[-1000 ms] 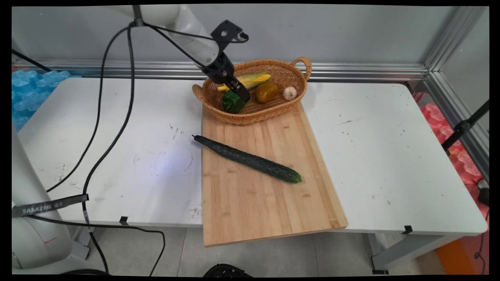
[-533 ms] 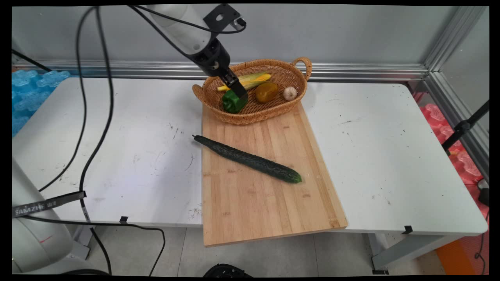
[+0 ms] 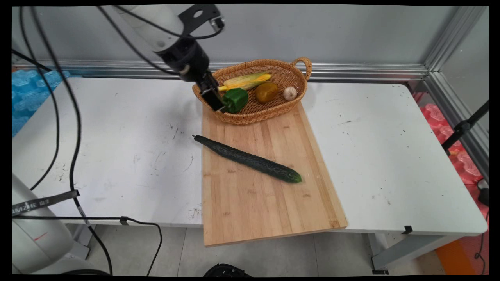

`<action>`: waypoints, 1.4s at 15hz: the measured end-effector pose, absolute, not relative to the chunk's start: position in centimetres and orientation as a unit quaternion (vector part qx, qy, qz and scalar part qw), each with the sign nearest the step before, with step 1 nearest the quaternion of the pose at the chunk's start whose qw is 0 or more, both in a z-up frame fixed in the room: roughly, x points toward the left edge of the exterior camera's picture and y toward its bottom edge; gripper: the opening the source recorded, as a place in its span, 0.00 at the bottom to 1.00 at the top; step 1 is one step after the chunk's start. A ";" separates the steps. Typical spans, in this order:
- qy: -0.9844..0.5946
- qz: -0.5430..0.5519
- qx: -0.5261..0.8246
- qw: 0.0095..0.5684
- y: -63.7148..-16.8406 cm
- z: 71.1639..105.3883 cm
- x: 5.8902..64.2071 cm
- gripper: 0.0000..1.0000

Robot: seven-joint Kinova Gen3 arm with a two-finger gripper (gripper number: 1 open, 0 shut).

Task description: Pick up the cucumber from the cutting board

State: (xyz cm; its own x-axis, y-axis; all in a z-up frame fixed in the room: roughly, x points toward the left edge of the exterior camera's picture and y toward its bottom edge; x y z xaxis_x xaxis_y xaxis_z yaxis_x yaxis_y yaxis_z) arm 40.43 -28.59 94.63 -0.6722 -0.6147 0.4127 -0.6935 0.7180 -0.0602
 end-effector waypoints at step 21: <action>-0.978 0.045 0.072 0.188 -30.5 85.6 38.0 1.00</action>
